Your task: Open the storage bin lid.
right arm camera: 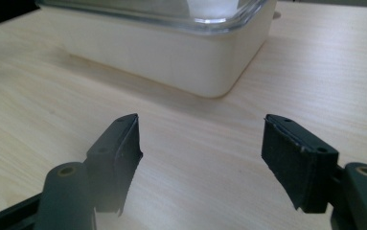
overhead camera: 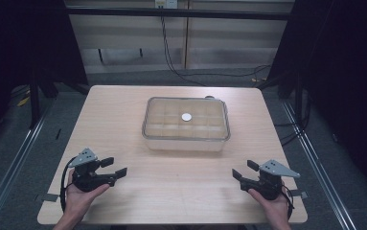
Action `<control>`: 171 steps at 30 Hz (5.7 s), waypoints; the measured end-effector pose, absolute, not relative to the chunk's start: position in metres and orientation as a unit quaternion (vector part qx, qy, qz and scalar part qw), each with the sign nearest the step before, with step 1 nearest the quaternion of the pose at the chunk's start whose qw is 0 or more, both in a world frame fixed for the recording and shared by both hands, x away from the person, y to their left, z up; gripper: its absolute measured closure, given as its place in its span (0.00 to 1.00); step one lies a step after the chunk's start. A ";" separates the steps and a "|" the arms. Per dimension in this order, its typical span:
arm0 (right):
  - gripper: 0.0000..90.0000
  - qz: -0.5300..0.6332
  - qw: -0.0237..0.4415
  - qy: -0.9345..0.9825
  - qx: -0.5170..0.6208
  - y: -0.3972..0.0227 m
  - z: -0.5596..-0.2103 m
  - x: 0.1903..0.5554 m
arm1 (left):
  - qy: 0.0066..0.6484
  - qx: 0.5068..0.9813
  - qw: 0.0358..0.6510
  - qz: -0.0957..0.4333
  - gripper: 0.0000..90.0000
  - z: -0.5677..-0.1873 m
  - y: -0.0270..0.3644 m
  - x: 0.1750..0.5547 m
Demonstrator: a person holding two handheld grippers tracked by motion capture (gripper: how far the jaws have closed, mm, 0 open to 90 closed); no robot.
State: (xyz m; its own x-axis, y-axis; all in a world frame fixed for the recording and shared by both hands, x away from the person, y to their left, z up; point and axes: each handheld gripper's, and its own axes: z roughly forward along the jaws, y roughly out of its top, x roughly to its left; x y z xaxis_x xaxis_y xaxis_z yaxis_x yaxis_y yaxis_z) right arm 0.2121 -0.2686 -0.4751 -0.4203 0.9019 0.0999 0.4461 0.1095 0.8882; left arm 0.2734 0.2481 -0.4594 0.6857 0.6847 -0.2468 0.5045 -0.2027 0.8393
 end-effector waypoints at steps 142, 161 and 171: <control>0.09 0.376 0.107 0.744 0.542 -0.230 -0.446 0.414 | 0.412 0.821 0.394 0.020 0.17 -0.445 0.141 0.458; 0.39 0.445 0.141 0.703 0.536 -0.247 -0.439 0.402 | 0.414 0.792 0.445 0.057 0.38 -0.441 0.156 0.449; 0.49 0.470 0.142 0.689 0.533 -0.254 -0.436 0.396 | 0.407 0.789 0.455 0.070 0.47 -0.434 0.159 0.445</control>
State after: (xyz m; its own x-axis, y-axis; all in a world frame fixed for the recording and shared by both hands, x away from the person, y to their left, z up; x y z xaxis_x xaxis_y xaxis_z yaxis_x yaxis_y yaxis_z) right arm 0.3960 -0.2543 -0.4358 -0.3905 0.8684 0.3056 0.6008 -0.0112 0.7993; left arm 0.4452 0.1592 -0.4338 0.6582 0.7062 -0.2608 0.5798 -0.2546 0.7740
